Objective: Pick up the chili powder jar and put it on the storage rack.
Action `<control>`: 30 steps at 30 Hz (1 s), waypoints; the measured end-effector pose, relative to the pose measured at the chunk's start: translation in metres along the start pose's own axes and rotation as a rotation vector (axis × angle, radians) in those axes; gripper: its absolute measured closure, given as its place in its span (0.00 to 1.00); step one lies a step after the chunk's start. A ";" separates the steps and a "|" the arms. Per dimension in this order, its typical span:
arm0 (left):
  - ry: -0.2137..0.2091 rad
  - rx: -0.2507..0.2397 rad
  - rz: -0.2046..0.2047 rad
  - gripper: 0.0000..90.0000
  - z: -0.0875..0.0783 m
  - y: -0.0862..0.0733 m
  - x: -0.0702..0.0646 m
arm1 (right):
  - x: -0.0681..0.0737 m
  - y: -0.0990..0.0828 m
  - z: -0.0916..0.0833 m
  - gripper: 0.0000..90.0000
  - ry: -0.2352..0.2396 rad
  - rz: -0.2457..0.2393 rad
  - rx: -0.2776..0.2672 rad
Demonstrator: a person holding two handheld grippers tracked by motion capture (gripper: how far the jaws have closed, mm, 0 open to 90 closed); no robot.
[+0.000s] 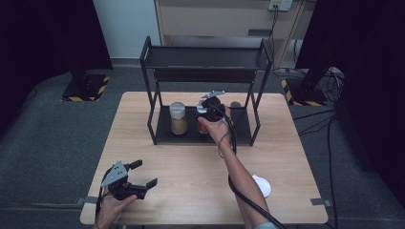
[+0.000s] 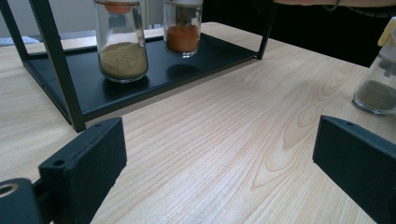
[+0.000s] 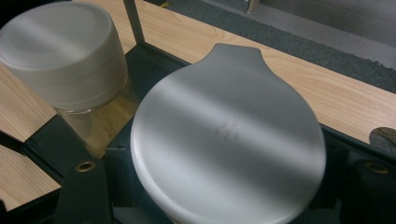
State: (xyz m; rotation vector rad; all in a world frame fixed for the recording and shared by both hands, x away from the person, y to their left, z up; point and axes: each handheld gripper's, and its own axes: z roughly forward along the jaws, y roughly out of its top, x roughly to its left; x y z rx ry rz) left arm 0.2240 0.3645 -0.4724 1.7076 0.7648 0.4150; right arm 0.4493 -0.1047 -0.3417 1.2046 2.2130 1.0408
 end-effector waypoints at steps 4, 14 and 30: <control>0.000 0.001 -0.002 0.02 0.000 0.000 0.000 | 0.003 -0.002 0.005 0.35 -0.008 -0.008 0.006; 0.000 -0.001 -0.005 0.02 0.001 -0.001 0.001 | 0.003 -0.008 0.012 0.35 -0.008 -0.002 0.002; -0.001 0.004 -0.002 0.02 0.001 0.000 0.001 | 0.001 -0.015 0.013 0.35 0.000 0.019 -0.016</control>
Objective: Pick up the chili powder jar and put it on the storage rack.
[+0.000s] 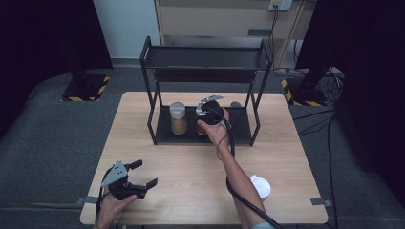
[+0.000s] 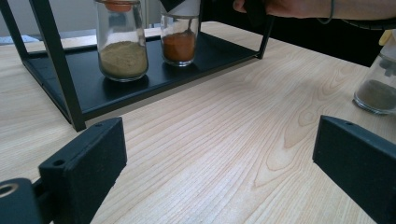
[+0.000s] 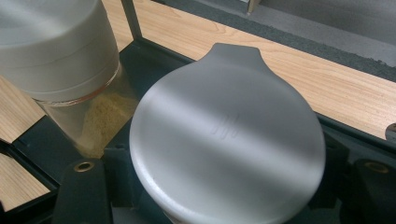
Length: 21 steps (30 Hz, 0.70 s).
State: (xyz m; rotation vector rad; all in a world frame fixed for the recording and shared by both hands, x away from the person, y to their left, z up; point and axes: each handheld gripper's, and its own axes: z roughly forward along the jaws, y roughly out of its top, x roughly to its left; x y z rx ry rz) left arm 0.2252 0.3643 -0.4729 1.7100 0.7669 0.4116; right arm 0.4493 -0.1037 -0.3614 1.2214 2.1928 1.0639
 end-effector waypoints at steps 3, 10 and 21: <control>0.000 0.001 -0.001 0.02 0.000 0.000 0.000 | -0.002 -0.001 0.000 0.34 0.008 -0.002 -0.001; 0.000 0.000 -0.004 0.02 0.000 0.000 0.000 | -0.003 -0.001 -0.009 0.09 0.010 0.003 -0.038; 0.000 0.001 -0.003 0.02 0.000 0.000 0.000 | -0.006 0.002 -0.043 0.05 0.056 0.011 -0.071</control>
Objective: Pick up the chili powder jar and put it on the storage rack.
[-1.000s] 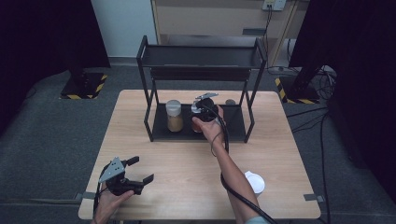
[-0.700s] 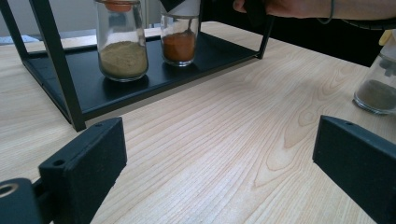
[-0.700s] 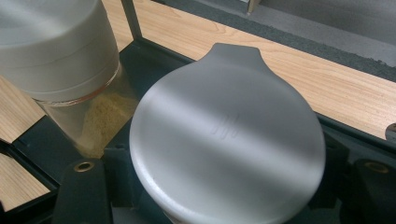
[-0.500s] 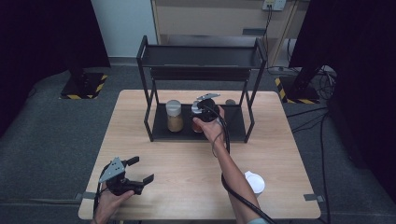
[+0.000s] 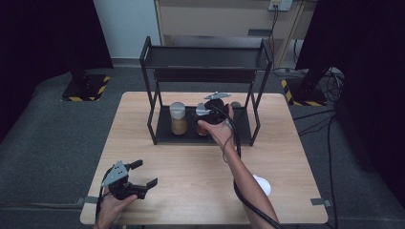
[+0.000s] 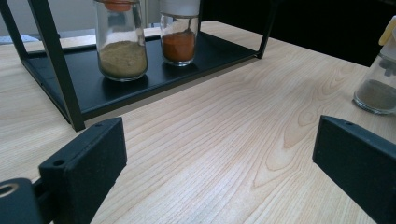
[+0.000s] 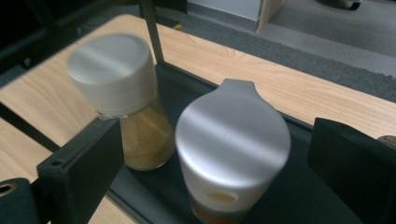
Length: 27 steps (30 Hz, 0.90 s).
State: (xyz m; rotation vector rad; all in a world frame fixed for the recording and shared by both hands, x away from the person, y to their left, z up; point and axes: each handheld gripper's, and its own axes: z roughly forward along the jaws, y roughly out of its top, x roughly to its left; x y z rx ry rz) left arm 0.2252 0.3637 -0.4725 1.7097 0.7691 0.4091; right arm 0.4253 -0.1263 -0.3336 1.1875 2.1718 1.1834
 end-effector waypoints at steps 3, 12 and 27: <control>0.000 0.000 -0.001 0.02 0.000 0.000 0.000 | -0.002 0.001 -0.012 0.06 0.016 -0.006 -0.020; 0.000 -0.001 -0.003 0.02 0.000 0.000 0.000 | -0.009 0.010 -0.056 0.08 0.045 -0.060 -0.028; -0.001 0.000 -0.001 0.02 0.000 0.000 0.000 | -0.020 -0.002 -0.124 0.08 0.154 -0.126 -0.097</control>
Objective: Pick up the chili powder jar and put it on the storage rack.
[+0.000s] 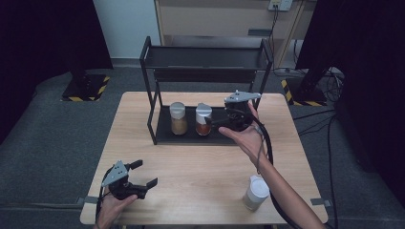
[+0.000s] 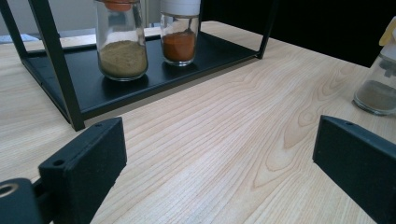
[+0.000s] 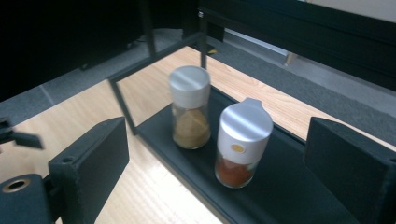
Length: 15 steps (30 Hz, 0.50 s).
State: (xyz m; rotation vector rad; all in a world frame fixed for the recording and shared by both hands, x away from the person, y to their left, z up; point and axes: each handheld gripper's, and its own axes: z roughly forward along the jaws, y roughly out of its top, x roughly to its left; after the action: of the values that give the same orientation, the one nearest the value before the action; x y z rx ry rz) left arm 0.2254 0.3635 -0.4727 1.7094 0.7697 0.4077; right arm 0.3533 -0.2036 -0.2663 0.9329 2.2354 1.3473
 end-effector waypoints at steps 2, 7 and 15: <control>0.000 0.001 0.000 0.02 0.000 0.000 0.000 | 0.002 -0.002 -0.009 0.08 0.018 -0.012 -0.011; 0.001 0.002 0.002 0.02 0.000 0.000 0.000 | 0.010 -0.003 -0.034 0.08 0.054 -0.055 -0.038; 0.001 0.001 0.003 0.02 0.000 0.000 -0.001 | 0.019 -0.014 -0.068 0.08 0.069 -0.085 -0.092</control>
State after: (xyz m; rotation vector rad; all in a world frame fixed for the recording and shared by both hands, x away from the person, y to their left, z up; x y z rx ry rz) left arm 0.2251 0.3631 -0.4725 1.7112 0.7685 0.4103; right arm 0.2937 -0.2383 -0.2463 0.7622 2.2153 1.4509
